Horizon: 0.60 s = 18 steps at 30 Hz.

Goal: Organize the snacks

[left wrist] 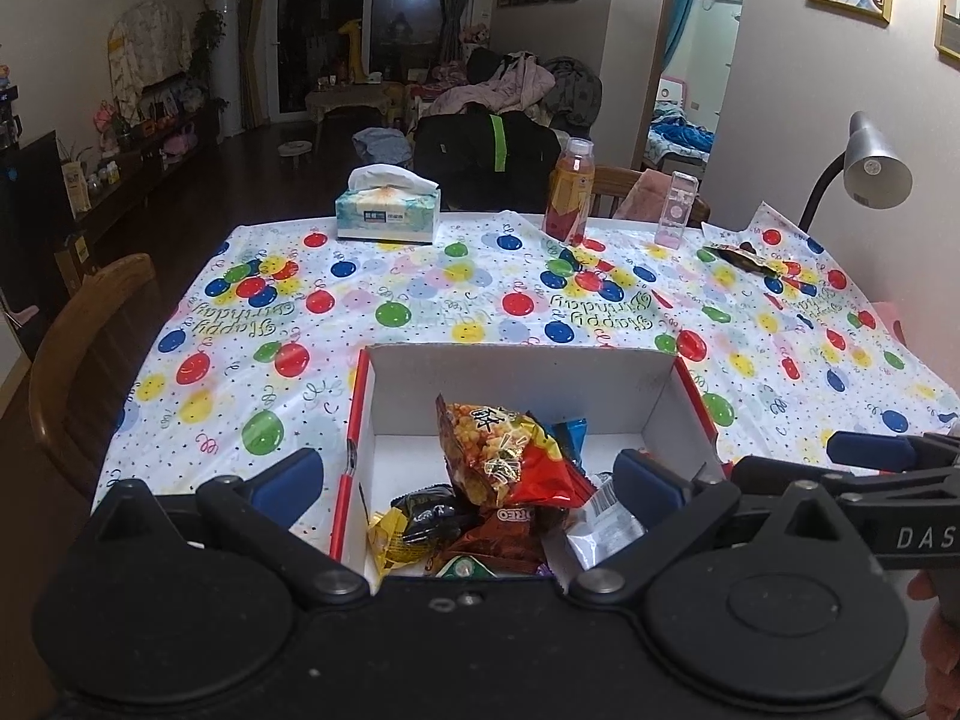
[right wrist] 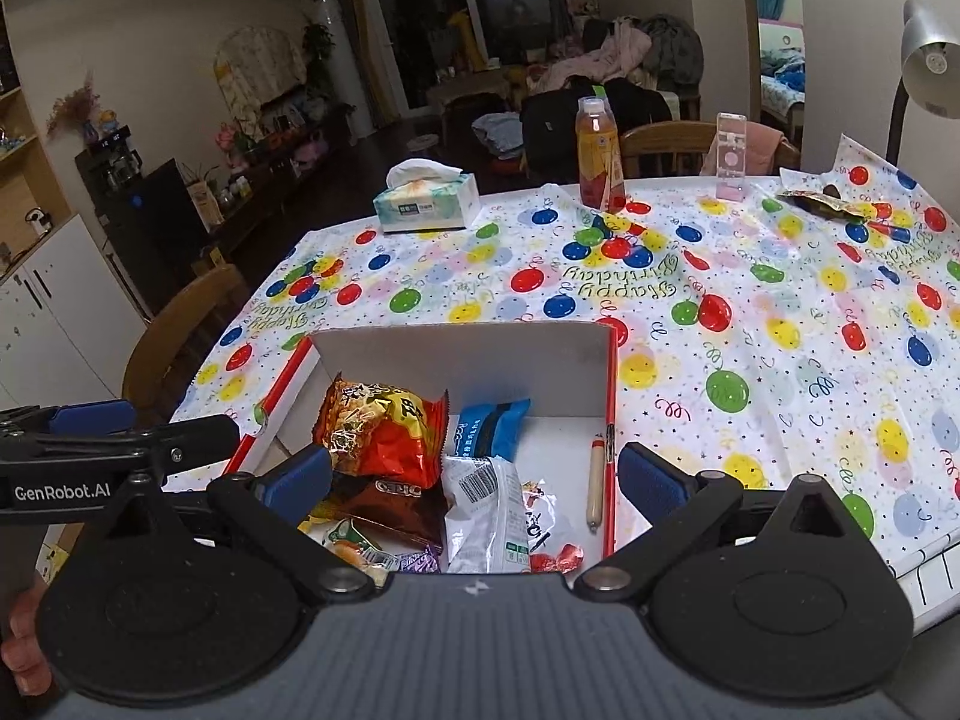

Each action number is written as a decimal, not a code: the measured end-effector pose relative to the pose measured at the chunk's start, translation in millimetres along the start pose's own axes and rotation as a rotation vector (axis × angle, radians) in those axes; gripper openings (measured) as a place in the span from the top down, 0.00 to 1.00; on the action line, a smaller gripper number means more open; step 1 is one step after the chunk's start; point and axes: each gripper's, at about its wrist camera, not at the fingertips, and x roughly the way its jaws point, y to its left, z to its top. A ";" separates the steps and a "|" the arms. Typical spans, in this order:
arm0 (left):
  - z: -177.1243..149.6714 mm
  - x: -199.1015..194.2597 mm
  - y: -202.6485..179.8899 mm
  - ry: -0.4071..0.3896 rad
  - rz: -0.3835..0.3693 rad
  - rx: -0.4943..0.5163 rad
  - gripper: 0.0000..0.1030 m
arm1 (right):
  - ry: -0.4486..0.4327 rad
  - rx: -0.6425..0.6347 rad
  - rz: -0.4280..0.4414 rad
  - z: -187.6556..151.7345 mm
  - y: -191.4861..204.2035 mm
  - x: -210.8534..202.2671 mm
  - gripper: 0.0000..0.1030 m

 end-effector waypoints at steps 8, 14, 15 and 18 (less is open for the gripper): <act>-7.2 -4.7 -0.4 0.018 0.028 -0.019 0.00 | 0.012 -0.021 0.021 -3.1 0.5 -1.0 0.01; -13.7 -8.5 -5.4 0.028 0.036 -0.021 0.00 | 0.018 -0.037 0.033 -6.3 -0.7 -3.4 0.01; -14.2 -8.8 -6.5 0.029 0.038 -0.021 0.00 | 0.018 -0.038 0.033 -6.9 -1.6 -4.3 0.01; -15.6 -9.9 -8.5 0.030 0.040 -0.021 0.00 | 0.020 -0.037 0.034 -8.4 -3.3 -5.6 0.01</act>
